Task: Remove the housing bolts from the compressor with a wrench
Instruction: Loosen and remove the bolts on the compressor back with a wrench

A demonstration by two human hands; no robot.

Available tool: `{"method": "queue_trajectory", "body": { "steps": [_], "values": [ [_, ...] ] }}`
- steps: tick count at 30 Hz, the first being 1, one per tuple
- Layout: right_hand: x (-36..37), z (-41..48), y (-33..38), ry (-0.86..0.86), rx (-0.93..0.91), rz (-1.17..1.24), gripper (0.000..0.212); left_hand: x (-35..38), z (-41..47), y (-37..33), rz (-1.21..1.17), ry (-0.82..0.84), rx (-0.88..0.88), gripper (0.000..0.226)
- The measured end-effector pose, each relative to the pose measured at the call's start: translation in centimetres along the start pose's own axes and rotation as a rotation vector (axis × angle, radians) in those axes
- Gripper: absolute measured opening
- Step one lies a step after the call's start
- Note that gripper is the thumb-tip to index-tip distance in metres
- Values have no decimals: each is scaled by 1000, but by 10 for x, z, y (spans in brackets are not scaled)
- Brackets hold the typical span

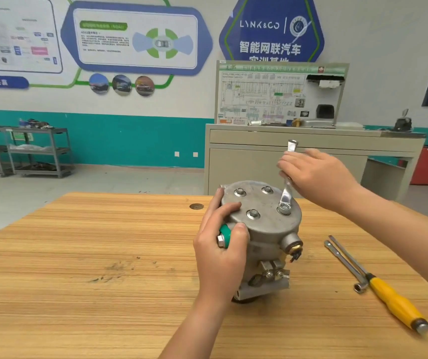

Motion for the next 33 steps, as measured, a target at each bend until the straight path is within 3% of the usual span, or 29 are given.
{"method": "queue_trajectory", "body": {
  "steps": [1, 4, 6, 8, 11, 13, 19, 25, 27, 29, 32, 33],
  "values": [
    [-7, 3, -6, -42, 43, 14, 11, -1, -1, 0, -14, -8, -2, 31],
    [-38, -9, -42, -220, 538, 264, 19, -7, -3, 2, -47, -43, -3, 33],
    [-53, -26, -54, -227, 731, 491, 26, -10, -4, 2, -47, -78, 9, 34],
    [-69, -34, -41, -68, 654, 487, 29, -11, -5, 2, -43, -90, 9, 35],
    [-74, -53, -2, 347, 427, 286, 48, -12, -7, 3, -26, -86, 12, 38],
    [-67, -72, 8, 503, 387, 186, 53, -12, -8, 5, -18, -88, 10, 40],
    [-55, -80, 17, 608, 333, 86, 42, -7, -8, 1, -8, -85, 21, 37],
    [-71, -70, 47, 756, 276, -68, 73, -3, -11, -1, 33, -80, 45, 35],
    [-78, -65, 60, 671, 268, -112, 76, -4, -10, -1, 56, -63, 35, 35],
    [-84, -67, 51, 580, 374, -105, 67, -7, -9, 1, 60, -53, 15, 36],
    [-77, -81, 31, 131, 333, -134, 22, -11, -4, 4, 62, -18, -8, 37],
    [-70, -85, 24, 46, 313, -120, 20, -11, -2, 5, 73, 7, -11, 36]
  ]
}}
Point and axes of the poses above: each hand's wrist, its own z-axis towards the middle knuckle, its own x-axis out of the palm, y = z × x, the point moved 6 cm from there along z, towards the middle knuckle, and after that the axes turned 5 degrees about -z, right-handed, at the moved point
